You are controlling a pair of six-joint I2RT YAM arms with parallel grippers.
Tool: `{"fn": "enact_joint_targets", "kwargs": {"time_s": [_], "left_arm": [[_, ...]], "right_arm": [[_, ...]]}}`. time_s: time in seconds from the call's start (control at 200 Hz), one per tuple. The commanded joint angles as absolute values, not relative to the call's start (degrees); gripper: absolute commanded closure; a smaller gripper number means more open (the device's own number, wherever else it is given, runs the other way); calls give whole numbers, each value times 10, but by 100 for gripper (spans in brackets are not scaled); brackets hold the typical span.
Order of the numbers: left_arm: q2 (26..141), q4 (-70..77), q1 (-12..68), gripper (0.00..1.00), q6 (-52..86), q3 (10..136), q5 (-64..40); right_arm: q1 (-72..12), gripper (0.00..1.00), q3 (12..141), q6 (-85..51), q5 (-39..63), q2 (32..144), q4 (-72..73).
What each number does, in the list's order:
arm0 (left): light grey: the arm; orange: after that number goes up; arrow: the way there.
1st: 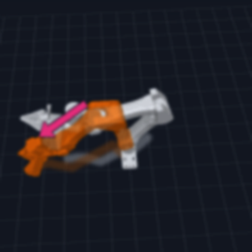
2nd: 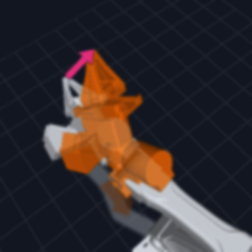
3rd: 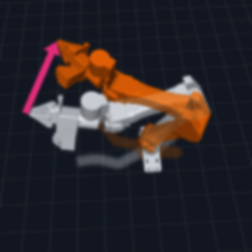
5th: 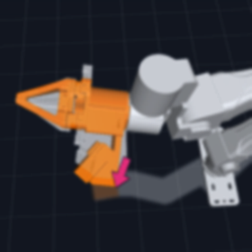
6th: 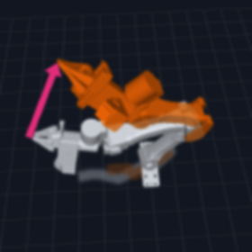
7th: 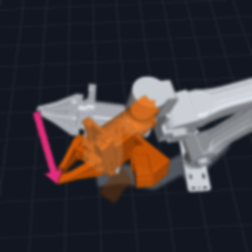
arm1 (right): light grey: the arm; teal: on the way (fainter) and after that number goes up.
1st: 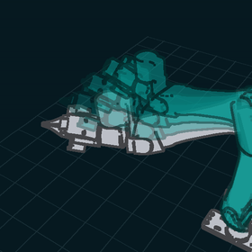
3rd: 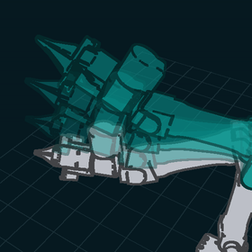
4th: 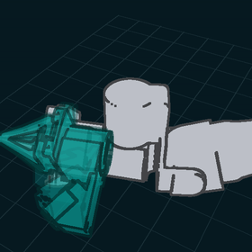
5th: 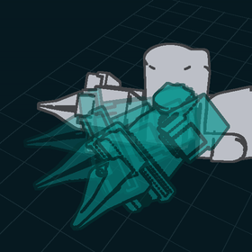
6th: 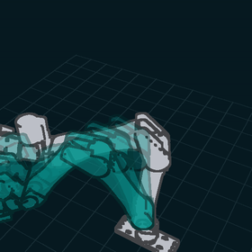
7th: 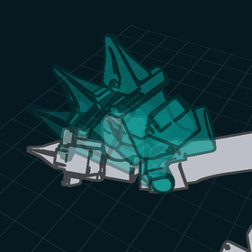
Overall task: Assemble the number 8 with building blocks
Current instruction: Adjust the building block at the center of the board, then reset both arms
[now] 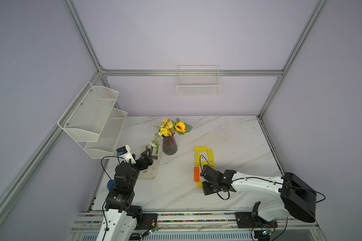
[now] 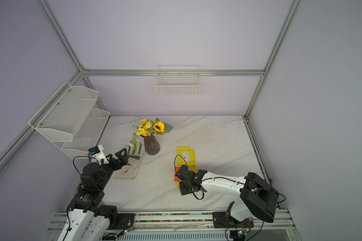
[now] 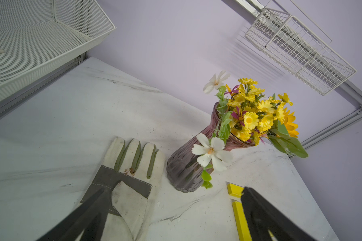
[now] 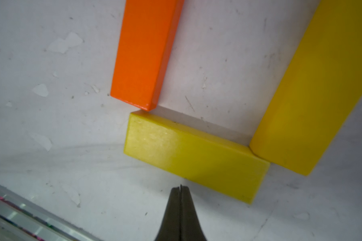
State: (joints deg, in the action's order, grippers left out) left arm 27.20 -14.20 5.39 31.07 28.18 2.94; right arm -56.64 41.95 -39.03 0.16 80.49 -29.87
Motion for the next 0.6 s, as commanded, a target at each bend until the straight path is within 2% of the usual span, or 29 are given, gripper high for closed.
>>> {"fn": "enact_joint_targets", "kwargs": {"time_s": [0.0, 0.09, 0.205, 0.245, 0.39, 0.51, 0.595], "left_arm": [[275, -115, 53, 0, 318, 286, 24], [277, -115, 53, 0, 311, 287, 30], [287, -113, 53, 0, 289, 293, 60], [291, -109, 53, 0, 277, 296, 74], [312, -80, 52, 0, 225, 307, 121], [331, -69, 52, 0, 197, 306, 178], [345, -54, 51, 0, 166, 299, 181]], "right_arm": [[-574, 100, 447, -359, 23, 760, -318], [-593, 100, 495, -362, -59, 718, -350], [-587, 100, 532, -379, -315, 649, -333], [-564, 99, 533, -348, -365, 637, -304], [-386, 81, 519, -233, -315, 639, -159], [-315, 69, 457, -123, -309, 658, -10], [-272, 61, 421, -69, -288, 673, 69]]}}
